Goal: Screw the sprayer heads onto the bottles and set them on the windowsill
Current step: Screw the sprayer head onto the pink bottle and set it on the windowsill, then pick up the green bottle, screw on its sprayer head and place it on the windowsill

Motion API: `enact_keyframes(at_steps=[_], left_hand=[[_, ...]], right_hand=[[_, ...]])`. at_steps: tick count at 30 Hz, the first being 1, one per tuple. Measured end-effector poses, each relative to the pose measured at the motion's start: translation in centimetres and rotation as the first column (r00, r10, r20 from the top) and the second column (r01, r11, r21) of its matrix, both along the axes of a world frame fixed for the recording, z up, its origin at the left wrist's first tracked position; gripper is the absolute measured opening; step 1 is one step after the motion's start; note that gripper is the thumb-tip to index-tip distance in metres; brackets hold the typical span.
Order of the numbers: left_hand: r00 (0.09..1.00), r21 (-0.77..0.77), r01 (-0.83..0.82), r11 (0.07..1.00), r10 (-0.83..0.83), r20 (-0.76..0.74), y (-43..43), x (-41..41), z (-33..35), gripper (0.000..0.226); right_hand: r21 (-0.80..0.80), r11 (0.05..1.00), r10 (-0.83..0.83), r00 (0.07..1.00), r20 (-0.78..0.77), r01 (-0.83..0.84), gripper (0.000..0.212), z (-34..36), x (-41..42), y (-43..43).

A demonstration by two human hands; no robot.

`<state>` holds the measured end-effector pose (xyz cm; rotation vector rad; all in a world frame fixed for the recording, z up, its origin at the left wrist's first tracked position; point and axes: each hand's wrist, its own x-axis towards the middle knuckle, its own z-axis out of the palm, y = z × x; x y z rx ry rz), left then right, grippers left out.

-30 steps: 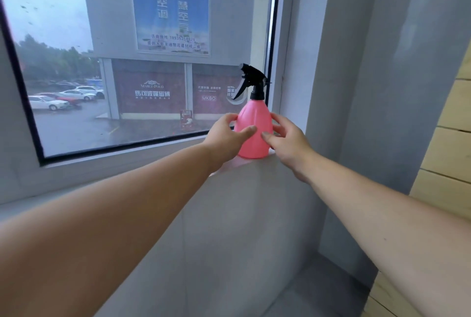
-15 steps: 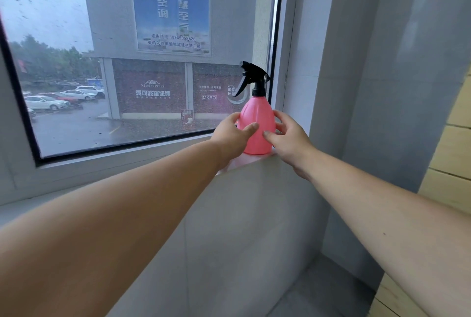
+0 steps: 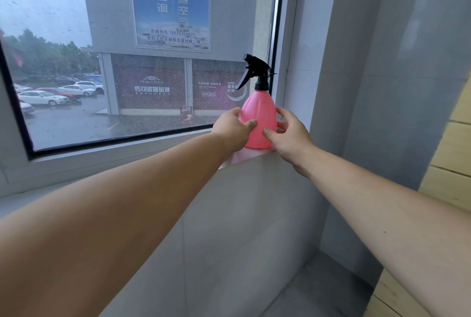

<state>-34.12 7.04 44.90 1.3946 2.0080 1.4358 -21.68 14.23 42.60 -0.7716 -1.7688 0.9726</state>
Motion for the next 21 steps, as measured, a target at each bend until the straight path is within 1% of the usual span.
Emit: enact_keyframes(at_steps=[5,9,12,14,16,18,21], left_hand=[[1.000,-0.008,0.007,1.000,-0.007,0.006,-2.0,0.3,0.5,0.078],[0.999,0.054,-0.010,0.998,0.008,0.043,-4.7,1.1,0.0,0.080],[0.998,0.127,0.009,0.992,-0.018,0.065,-7.1,2.6,-1.3,0.068],[0.997,0.168,0.029,0.985,-0.039,0.061,-8.6,3.8,-2.4,0.054],[0.995,0.168,0.061,0.984,-0.074,0.073,-10.0,5.5,-3.8,0.040],[0.989,0.126,0.103,0.987,-0.115,0.091,-10.9,7.1,-5.8,0.033],[0.970,-0.023,0.198,0.980,-0.192,0.146,-11.4,9.6,-10.1,0.034]], right_hand=[[0.009,0.999,-0.047,0.998,0.048,0.047,0.072,0.0,1.0,-0.9],[0.007,0.998,-0.067,0.997,0.049,0.067,0.069,0.0,3.6,-3.0],[-0.015,0.997,-0.070,0.997,0.043,0.071,0.059,-0.7,6.3,-5.0],[-0.038,0.996,-0.082,0.996,0.022,0.082,0.047,-1.6,8.2,-6.3],[-0.065,0.993,-0.095,0.995,0.024,0.096,0.034,-3.0,10.7,-7.8],[-0.098,0.989,-0.111,0.993,0.042,0.115,0.023,-5.1,13.2,-9.0],[-0.167,0.971,-0.151,0.979,0.135,0.172,0.020,-9.3,17.0,-10.7]])
